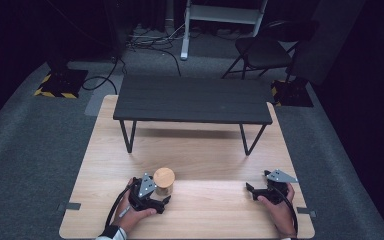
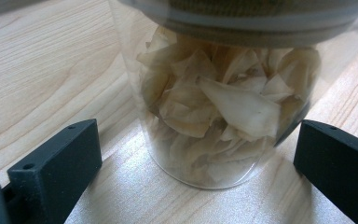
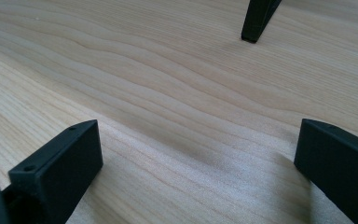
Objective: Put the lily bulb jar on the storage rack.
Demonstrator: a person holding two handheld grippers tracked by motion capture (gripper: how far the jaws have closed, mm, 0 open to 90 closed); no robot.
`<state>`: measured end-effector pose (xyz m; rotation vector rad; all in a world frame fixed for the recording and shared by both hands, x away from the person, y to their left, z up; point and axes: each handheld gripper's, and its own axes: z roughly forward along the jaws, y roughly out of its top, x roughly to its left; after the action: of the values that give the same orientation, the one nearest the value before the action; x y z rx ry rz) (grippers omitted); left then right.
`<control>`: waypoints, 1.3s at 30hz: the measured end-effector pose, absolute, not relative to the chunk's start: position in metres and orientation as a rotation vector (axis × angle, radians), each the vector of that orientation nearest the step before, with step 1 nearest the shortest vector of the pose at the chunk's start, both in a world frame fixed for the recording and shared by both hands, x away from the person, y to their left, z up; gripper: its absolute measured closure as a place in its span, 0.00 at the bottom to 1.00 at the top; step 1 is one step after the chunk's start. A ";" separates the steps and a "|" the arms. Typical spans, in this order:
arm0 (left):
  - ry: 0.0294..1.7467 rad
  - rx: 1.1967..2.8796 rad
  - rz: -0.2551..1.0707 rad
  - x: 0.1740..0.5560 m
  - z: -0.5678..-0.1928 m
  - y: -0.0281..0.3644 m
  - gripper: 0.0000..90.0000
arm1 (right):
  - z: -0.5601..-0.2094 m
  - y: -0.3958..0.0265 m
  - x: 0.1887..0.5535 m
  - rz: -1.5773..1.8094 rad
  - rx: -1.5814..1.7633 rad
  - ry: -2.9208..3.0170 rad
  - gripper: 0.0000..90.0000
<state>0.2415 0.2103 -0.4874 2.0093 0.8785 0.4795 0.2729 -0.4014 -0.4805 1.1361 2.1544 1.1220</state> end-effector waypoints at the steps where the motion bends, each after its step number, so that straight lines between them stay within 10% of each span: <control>1: 0.878 2.009 0.480 0.242 -0.487 0.210 0.01 | -0.481 -0.401 0.273 1.121 1.133 2.154 0.00; 39: 0.872 2.021 0.523 0.239 -0.466 0.212 0.03 | -0.481 -0.401 0.272 1.119 1.125 2.153 0.00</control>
<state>0.2390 0.2118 -0.4663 2.0213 0.8716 0.5227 0.2716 -0.4008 -0.4806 1.1252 2.1531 1.1187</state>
